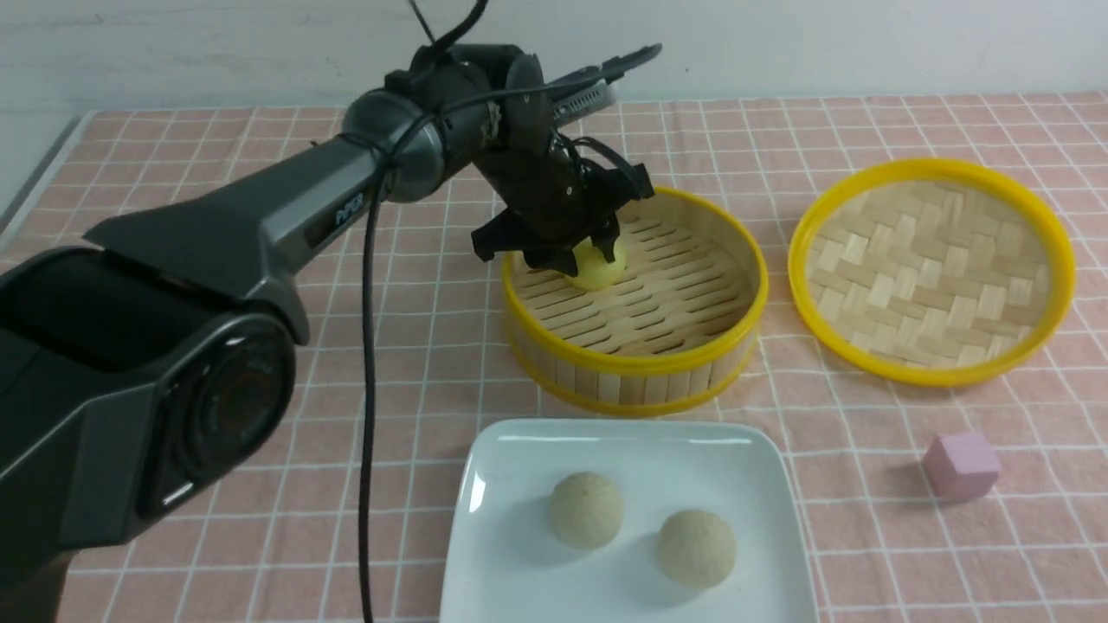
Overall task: Put the steamed buns into the plate on the pink tablecloth.
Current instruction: 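Reach into the bamboo steamer and grasp a bun with the left gripper, then carry the bun from the bamboo steamer to the plate with the left gripper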
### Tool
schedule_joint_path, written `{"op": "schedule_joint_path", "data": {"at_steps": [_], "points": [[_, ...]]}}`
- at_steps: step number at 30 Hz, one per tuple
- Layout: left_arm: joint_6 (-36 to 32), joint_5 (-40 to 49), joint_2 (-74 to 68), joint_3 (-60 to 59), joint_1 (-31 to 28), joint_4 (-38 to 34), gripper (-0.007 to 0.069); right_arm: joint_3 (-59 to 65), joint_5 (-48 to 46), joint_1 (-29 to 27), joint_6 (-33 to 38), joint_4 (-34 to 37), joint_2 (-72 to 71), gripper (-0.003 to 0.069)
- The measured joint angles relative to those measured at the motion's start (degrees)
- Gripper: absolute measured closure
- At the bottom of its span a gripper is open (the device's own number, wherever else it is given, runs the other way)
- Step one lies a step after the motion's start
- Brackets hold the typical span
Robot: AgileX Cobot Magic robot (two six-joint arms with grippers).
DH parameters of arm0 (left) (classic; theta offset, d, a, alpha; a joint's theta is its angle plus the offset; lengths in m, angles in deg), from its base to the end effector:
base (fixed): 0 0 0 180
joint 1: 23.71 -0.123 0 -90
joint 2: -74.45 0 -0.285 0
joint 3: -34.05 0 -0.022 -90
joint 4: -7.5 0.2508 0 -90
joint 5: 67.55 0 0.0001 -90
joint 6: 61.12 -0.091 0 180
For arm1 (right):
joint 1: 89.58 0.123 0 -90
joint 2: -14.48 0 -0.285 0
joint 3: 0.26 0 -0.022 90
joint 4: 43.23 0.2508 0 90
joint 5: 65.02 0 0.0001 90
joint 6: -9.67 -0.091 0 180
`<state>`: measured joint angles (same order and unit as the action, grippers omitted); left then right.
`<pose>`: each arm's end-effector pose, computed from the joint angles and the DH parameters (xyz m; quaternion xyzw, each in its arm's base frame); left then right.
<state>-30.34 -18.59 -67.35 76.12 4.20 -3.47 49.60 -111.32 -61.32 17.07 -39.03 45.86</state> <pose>0.4554 -0.2560 0.2020 -0.0650 0.9572 -0.2069 0.1918 0.0623 0.0389 0.2760 -0.2640 0.8567 0.1143 0.4281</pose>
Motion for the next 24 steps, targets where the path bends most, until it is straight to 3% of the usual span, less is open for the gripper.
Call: {"op": "schedule_joint_path", "data": {"at_steps": [2, 5, 10, 15, 20, 24], "points": [[0.05, 2.34, -0.25, 0.08, -0.23, -1.19, 0.0494, 0.00, 0.00, 0.00, 0.00, 0.00, 0.00, 0.0584], [-0.98, 4.45, 0.57, 0.36, -0.23, -1.56, 0.0588, 0.00, -0.03, 0.00, 0.00, 0.00, 0.00, 0.0582], [-7.97, 9.33, 4.76, 1.47, -0.23, -1.56, 0.0603, 0.00, -0.44, 0.00, 0.00, -0.07, 0.00, 0.0577], [-18.80, 19.73, 17.04, 3.34, -0.23, -1.26, 0.0603, 0.00, -0.56, 0.00, 0.00, -0.19, 0.00, 0.0576], [-21.05, 22.19, 28.06, 1.61, -0.18, -0.33, 0.0603, 0.00, -0.62, 0.00, 0.00, -0.19, 0.00, 0.0573], [-21.08, 22.19, 35.76, -6.29, -0.18, -1.20, 0.0603, 0.00, -0.62, 0.00, 0.00, -0.19, 0.00, 0.0573]]}}
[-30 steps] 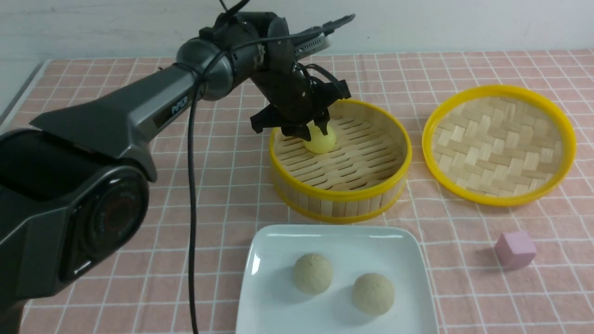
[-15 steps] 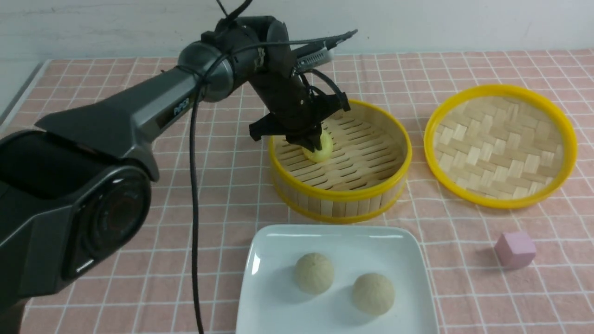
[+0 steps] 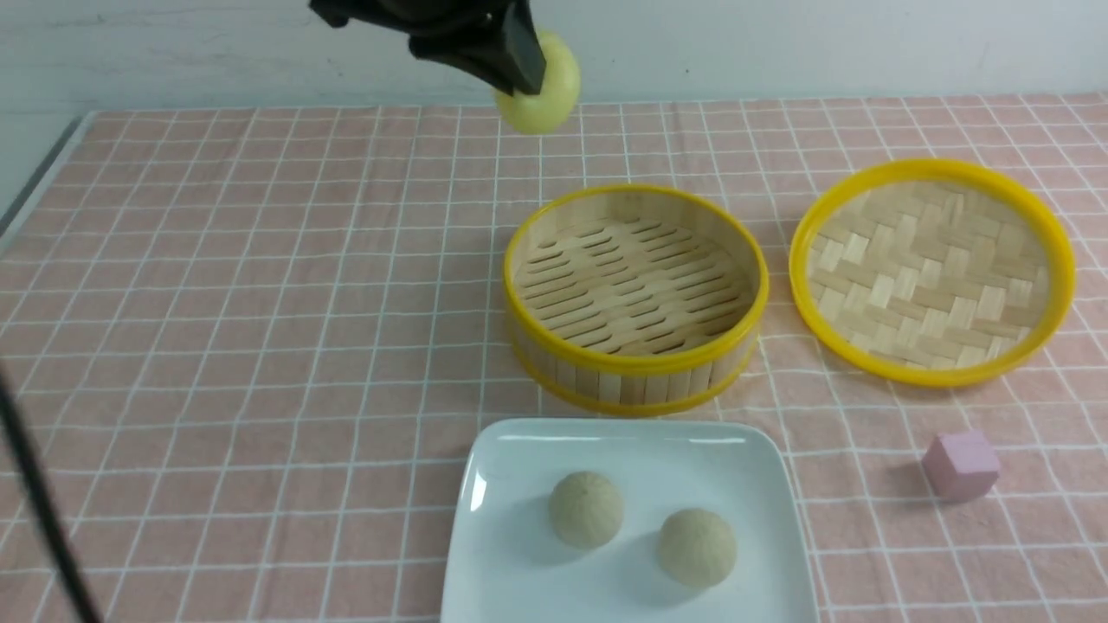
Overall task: Put the steamed buns into the plate on the pink tablecloth.
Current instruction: 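Carry the bun from the bamboo steamer to the plate with the left gripper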
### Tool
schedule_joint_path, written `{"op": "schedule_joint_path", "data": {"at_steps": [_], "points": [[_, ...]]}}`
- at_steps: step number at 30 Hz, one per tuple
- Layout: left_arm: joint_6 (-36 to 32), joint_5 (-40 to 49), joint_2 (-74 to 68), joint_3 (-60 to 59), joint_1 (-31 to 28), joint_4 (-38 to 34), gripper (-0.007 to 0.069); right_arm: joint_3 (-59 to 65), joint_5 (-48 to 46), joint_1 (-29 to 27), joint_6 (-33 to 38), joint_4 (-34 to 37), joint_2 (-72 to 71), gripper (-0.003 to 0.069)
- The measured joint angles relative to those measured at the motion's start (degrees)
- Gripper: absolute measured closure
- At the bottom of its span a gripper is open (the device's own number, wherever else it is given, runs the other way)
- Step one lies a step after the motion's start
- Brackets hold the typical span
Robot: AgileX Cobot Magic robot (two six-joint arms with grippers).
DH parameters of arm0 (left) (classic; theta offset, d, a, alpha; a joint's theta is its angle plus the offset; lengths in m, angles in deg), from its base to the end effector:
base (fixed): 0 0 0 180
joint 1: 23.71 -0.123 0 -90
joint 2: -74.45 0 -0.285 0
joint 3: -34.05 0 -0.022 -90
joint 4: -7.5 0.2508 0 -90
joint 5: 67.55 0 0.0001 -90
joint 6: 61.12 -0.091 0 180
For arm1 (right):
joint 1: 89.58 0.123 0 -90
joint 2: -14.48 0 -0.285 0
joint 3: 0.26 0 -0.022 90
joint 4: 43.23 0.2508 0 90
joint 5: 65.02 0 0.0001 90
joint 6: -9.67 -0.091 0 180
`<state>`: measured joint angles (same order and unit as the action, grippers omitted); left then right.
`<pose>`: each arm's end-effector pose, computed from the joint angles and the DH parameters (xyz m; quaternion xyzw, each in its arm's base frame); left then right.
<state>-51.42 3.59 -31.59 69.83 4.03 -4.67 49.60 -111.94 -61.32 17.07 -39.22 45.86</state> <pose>0.3132 -0.1852 0.4330 0.1479 0.9268 -0.2059 0.2772 0.0618 0.0385 0.2752 -0.2654 0.8588 0.1120 0.4236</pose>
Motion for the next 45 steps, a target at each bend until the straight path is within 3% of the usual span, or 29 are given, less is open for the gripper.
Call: {"op": "schedule_joint_path", "data": {"at_steps": [6, 7, 10, 14, 22, 29, 34, 42, 45], "points": [[-0.35, 0.00, 10.64, -22.37, 0.13, -4.54, 0.0603, 0.00, 0.00, 0.00, 0.00, 0.00, 0.00, 0.0568], [-1.16, -0.21, 12.75, -31.40, 1.21, -5.42, 0.0603, 0.00, 0.00, 0.00, 0.00, 0.00, 0.00, 0.0566], [-1.92, -2.99, 13.68, -40.88, 3.22, -5.80, 0.0603, 0.00, 0.00, 0.00, 0.00, 0.00, 0.00, 0.0563], [-2.37, -16.33, 13.09, -55.47, 8.03, -6.71, 0.0599, 0.00, 0.00, 0.00, 0.00, 0.00, 0.00, 0.0556], [-2.54, -25.98, 9.96, -58.37, 9.35, -6.89, 0.0594, 0.00, 0.11, 0.00, -0.03, 0.00, 0.00, 0.0549], [-2.47, -29.01, 8.13, -58.39, 9.35, -7.18, 0.0587, 0.00, 0.11, 0.00, -0.03, 0.00, 0.00, 0.0540], [0.57, -30.69, 5.59, -58.39, 9.52, -5.96, 0.0515, 0.00, 0.11, 0.00, -0.03, -0.01, 0.00, 0.0538], [3.10, -32.58, 6.49, -58.39, 9.64, -5.00, 0.0251, -0.17, -0.51, 0.00, -0.03, 1.38, 0.00, 0.0545], [3.10, -32.52, 8.32, -58.14, 9.64, -4.74, 0.0202, -2.24, -3.94, 0.00, -0.03, 3.87, 0.00, 0.0592]]}}
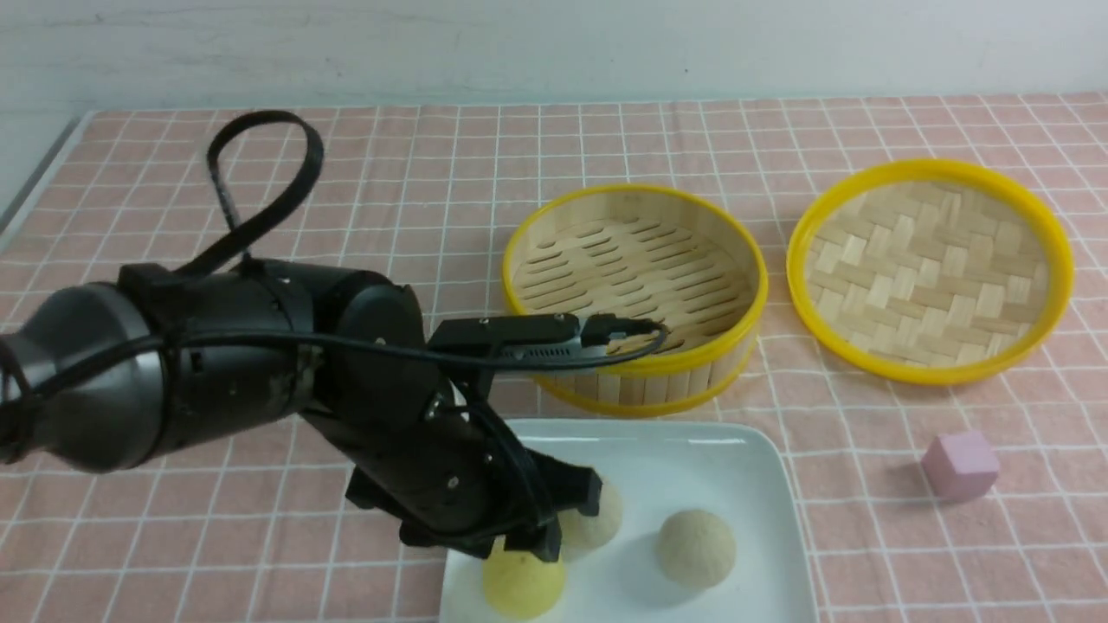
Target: Put the steamed buns into the plate on the pink tablecloth.
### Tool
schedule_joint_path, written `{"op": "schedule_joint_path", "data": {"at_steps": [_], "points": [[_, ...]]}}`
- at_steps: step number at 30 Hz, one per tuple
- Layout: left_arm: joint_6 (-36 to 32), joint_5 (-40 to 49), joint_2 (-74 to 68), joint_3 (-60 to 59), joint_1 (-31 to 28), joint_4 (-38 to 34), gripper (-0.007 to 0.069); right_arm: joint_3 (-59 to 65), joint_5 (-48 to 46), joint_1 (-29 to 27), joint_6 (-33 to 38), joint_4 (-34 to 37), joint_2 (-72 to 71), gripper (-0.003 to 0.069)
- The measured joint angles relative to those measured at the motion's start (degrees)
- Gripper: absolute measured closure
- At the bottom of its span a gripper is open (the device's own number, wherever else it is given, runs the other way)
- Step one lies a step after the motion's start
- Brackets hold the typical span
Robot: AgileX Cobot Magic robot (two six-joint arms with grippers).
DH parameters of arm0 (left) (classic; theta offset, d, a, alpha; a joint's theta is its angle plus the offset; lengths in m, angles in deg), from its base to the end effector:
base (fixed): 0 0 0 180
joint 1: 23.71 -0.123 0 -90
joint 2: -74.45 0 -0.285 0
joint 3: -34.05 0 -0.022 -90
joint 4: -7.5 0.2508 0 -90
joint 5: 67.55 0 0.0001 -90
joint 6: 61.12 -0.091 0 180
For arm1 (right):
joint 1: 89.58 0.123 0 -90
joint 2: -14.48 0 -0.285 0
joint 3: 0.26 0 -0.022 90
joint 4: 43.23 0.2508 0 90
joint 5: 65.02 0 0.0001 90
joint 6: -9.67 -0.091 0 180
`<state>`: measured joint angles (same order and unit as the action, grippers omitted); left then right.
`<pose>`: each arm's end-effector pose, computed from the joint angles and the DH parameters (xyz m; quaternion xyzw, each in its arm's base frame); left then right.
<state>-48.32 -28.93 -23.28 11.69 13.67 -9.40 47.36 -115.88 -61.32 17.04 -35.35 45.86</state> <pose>0.2288 -0.1956 0.2160 0.1132 0.9703 -0.1783 0.1183 0.0556 0.0409 0.2831 -0.2606 0.8654 0.1422 0.4036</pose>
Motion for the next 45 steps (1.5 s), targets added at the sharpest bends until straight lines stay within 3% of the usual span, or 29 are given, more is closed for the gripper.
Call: {"op": "schedule_joint_path", "data": {"at_steps": [3, 6, 10, 16, 21, 45], "points": [[0.00, 0.00, 2.96, 0.13, 0.00, 1.08, 0.0189, -4.55, -5.66, 0.00, 0.00, 3.45, -0.12, 0.0661], [0.00, 0.00, 4.92, 0.13, 0.00, 1.90, 0.0199, -6.96, -7.20, 0.00, -0.12, 5.10, -0.97, 0.0673], [0.00, 0.04, 6.00, 0.13, 0.00, 2.45, 0.0246, -6.50, -1.76, 0.00, -0.17, 5.78, -2.69, 0.0673], [0.00, 0.04, 6.00, 0.13, 0.00, 3.29, 0.0420, 3.19, 24.55, 0.00, -0.17, 5.09, -3.29, 0.0671], [0.00, 0.04, 6.00, 0.13, 0.00, 4.04, 0.0506, 8.01, 35.89, 0.00, -0.17, 5.09, -3.29, 0.0668], [0.00, -0.51, 6.00, 0.13, 0.00, 6.87, 0.0508, 12.66, 35.11, -1.80, -0.17, 4.73, -7.37, 0.0655]]}}
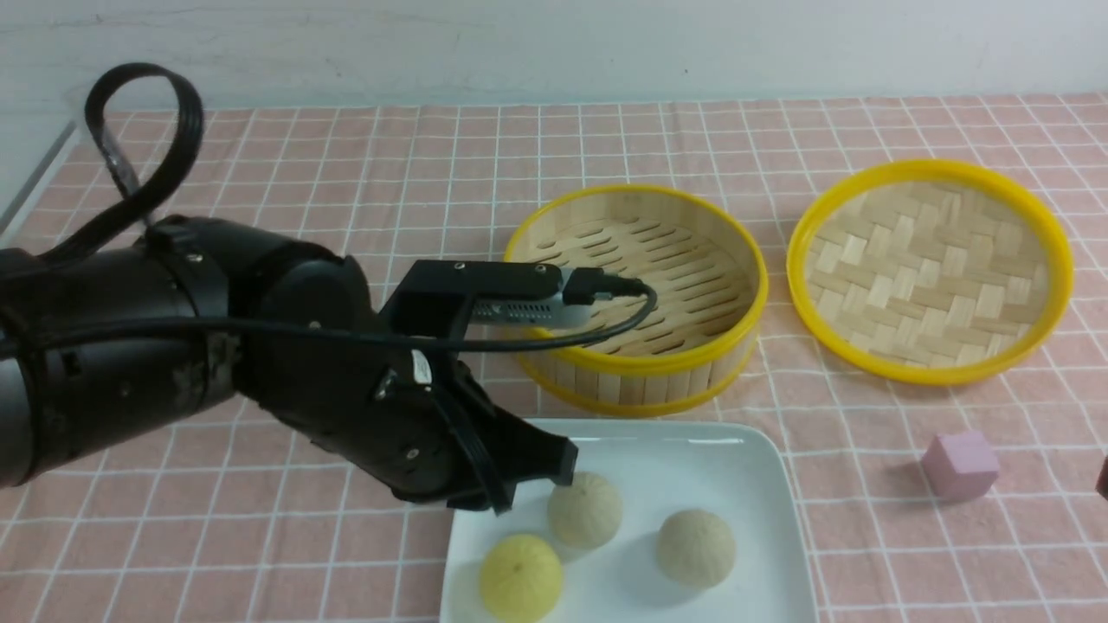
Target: Put the steamed buns into the plate on the pink tablecloth.
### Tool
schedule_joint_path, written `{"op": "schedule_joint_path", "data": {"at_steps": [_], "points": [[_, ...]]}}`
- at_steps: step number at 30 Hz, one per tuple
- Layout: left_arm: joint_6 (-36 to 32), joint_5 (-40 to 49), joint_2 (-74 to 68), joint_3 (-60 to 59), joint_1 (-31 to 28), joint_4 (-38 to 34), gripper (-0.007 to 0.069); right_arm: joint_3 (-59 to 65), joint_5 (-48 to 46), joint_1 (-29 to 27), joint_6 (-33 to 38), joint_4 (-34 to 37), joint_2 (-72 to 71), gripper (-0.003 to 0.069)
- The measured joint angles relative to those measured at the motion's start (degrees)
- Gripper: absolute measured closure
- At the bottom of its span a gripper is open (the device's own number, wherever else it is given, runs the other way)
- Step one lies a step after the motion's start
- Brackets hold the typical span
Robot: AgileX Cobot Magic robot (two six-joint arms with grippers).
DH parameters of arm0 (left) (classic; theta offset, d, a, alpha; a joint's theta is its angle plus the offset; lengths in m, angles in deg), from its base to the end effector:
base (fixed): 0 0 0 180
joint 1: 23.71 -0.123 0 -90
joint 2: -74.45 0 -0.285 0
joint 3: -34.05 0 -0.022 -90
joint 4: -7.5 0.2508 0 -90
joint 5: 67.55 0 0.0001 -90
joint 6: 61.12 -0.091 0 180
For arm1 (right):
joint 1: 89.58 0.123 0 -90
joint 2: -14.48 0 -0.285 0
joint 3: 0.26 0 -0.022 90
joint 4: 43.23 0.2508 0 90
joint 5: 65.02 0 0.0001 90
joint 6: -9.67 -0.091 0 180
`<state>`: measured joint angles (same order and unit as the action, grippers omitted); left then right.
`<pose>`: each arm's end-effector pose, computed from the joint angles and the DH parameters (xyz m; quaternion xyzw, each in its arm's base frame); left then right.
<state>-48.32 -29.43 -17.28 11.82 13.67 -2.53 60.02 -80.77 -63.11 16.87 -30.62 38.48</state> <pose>0.2242 -0.1836 0.2465 0.1533 0.9560 -0.1644 0.1884 0.0661 0.0390 0.2705 -0.1614 0.7468 0.1964 0.6145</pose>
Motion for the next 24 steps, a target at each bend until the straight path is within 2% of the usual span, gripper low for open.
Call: {"op": "schedule_joint_path", "data": {"at_steps": [3, 4, 9, 11, 16, 24], "points": [[0.00, -1.49, 0.00, 0.00, 0.00, 0.00, 0.0507, 4.67, -0.30, -6.21, 0.00, -1.05, -5.38, 0.0654], [0.00, -1.62, 0.00, 0.00, 0.00, 0.00, 0.0507, 4.67, -0.37, -6.66, 0.00, -1.05, -5.38, 0.0654], [0.00, -4.27, 0.00, 0.00, 0.00, 0.11, 0.0507, 11.45, -3.69, -17.75, 0.00, -1.31, -13.31, 0.0648], [0.00, -4.53, 0.00, 0.00, 0.00, 0.11, 0.0507, 13.13, -5.23, -20.12, 0.00, -1.42, -14.65, 0.0646], [0.00, -4.76, 0.35, 0.00, 0.00, 0.32, 0.0507, 17.57, -6.56, -21.88, 0.00, -4.64, -16.73, 0.0645], [0.00, -4.60, 6.04, 0.00, 0.00, 1.95, 0.0511, 17.62, -7.08, -22.11, 0.00, -8.67, -16.78, 0.0638]]}}
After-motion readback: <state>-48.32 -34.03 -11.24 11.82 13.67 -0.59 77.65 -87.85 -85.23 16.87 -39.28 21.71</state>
